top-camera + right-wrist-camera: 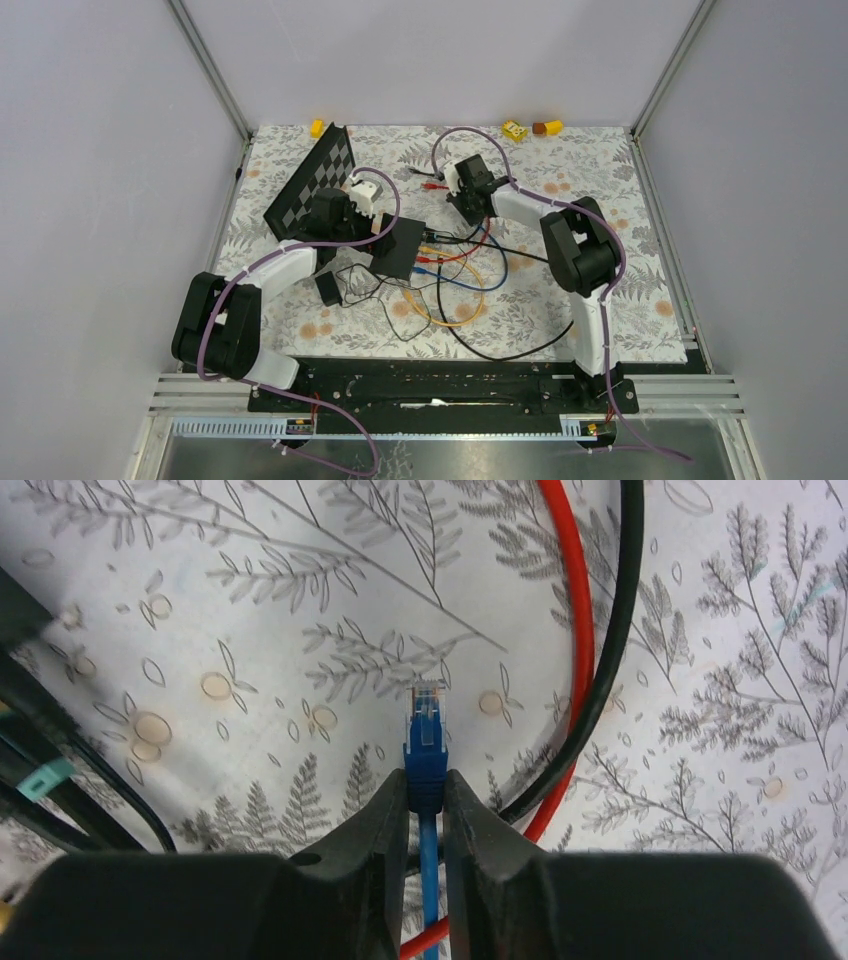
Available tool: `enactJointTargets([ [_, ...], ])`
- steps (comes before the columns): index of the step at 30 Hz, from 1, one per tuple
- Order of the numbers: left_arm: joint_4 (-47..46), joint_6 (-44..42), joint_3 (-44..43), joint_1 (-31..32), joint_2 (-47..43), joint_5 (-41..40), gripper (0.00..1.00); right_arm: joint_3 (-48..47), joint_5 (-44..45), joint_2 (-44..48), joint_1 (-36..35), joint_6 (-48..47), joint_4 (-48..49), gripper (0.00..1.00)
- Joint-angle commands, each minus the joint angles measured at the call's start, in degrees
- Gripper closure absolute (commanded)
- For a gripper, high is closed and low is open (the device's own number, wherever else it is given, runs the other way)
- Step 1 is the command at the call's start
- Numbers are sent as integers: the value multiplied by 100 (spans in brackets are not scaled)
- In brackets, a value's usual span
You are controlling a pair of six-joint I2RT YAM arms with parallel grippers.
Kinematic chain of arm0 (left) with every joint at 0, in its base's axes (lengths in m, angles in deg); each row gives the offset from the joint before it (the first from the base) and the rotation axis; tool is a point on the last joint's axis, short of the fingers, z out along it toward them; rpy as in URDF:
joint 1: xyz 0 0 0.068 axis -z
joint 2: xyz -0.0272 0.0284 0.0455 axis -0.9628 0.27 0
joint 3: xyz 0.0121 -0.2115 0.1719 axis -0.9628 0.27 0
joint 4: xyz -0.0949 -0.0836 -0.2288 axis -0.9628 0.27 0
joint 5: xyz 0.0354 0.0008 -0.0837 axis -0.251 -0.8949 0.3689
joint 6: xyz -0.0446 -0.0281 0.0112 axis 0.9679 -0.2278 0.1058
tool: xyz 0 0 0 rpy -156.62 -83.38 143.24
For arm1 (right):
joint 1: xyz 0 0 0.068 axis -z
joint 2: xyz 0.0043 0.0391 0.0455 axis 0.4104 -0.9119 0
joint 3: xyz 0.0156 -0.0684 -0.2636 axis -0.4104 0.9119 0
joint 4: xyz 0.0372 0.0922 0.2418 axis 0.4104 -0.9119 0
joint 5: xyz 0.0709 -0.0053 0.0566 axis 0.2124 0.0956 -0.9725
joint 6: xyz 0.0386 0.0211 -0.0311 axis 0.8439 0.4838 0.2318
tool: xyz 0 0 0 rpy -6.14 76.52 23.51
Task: Pull the plug from the switch port
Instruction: Pull the power from the switch port.
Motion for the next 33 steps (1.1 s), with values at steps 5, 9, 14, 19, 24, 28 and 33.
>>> enactJointTargets([
  [5,-281,-184,-135,-29,-82,-20,3,479,810,774,153,-332,-11,84],
  [9,-350,-238,-98,-29,-51,-59,3,621,855,898,321,-420,-33,85],
  [14,-393,-266,-112,-32,75,-36,3,752,813,1030,519,-492,-33,77],
  [19,-398,-289,-120,-29,189,10,2,872,582,1172,601,-501,-33,51],
  [24,-402,-319,-101,-32,246,161,2,854,-57,1378,608,-354,-93,33],
  [28,-275,-413,-89,-31,285,541,2,762,-1228,1578,602,-169,-227,31],
  [33,-249,-623,96,-29,208,776,2,503,-2365,1506,601,227,-385,31],
])
